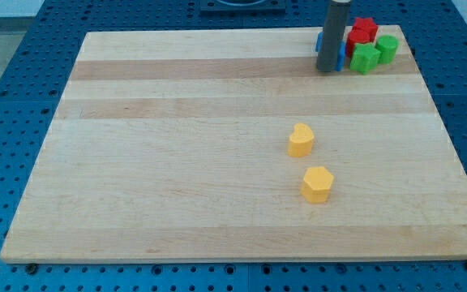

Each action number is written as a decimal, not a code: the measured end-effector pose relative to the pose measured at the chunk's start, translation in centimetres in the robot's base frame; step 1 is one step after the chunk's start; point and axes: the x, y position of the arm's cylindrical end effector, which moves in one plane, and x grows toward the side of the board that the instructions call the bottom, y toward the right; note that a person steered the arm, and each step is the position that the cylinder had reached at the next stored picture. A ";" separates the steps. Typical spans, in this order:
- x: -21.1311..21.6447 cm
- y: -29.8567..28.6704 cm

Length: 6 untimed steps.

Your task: Push the yellow heart to the center

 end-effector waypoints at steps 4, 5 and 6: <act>10.6 1.9; 15.3 1.9; 19.1 1.7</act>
